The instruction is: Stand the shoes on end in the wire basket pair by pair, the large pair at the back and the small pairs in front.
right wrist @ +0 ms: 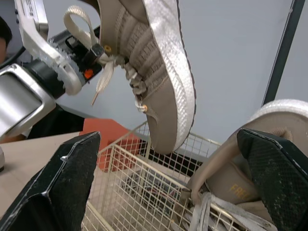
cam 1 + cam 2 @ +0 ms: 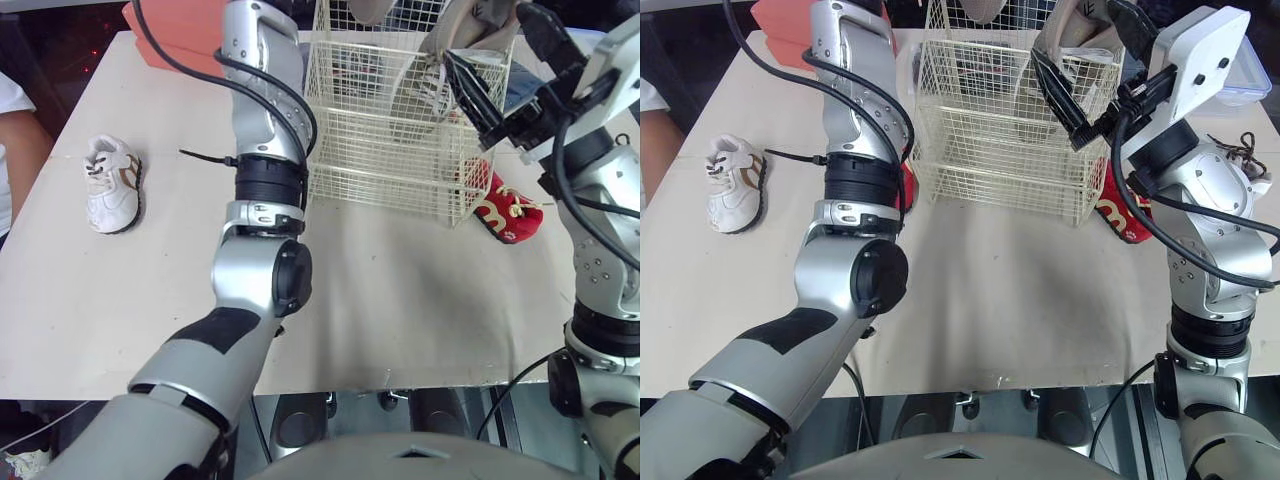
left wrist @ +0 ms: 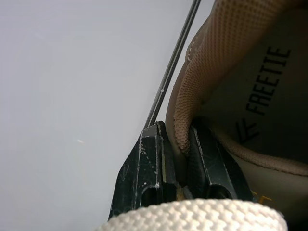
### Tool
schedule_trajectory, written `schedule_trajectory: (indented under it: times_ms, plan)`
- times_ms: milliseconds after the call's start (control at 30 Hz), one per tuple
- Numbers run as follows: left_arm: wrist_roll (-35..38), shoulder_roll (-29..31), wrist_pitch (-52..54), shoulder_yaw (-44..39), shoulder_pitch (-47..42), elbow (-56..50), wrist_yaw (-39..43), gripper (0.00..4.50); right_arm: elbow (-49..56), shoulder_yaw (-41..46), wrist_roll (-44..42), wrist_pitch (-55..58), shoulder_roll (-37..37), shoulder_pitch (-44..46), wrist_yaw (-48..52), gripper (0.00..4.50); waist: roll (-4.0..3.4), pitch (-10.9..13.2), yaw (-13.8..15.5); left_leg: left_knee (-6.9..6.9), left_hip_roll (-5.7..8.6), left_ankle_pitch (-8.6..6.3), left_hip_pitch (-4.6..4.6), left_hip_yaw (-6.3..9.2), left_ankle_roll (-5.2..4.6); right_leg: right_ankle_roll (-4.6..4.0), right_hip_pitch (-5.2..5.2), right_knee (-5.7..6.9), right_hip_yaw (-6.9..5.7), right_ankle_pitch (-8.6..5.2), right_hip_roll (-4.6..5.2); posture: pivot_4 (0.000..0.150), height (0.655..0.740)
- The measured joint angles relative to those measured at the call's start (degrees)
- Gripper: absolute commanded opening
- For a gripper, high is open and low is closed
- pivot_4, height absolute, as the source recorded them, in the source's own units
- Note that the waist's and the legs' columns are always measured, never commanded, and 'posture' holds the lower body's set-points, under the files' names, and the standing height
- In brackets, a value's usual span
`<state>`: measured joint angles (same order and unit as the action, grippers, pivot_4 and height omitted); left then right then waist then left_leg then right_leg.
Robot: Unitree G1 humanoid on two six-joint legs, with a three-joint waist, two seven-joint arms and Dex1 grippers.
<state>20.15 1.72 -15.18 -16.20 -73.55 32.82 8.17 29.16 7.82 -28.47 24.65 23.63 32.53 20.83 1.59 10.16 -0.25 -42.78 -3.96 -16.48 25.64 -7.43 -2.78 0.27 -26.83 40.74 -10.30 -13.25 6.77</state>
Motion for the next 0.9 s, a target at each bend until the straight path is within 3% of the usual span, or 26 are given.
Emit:
schedule_trajectory:
  times_ms: [567,900]
  plan:
    - [-0.64,0.28,20.93,1.58,8.97,-21.39,-9.13,0.11,-0.43,0.01,-0.85,-1.27,-0.01,0.02,0.1,4.5,0.0,-0.01,0.34,-0.05,-0.11,0.0,-0.08,0.02,0.0,0.0,0.09,0.03,0.02,0.0,0.0,0.15,0.686]
    - [-1.18,0.13,26.76,3.33,10.84,-25.55,-11.78,0.11,-1.1,0.02,-1.04,-1.51,-0.02,0.03,0.13,4.5,-0.01,-0.01,0.17,-0.05,-0.1,0.0,-0.07,0.01,0.0,0.0,0.08,0.02,0.01,0.0,-0.01,0.15,0.686]
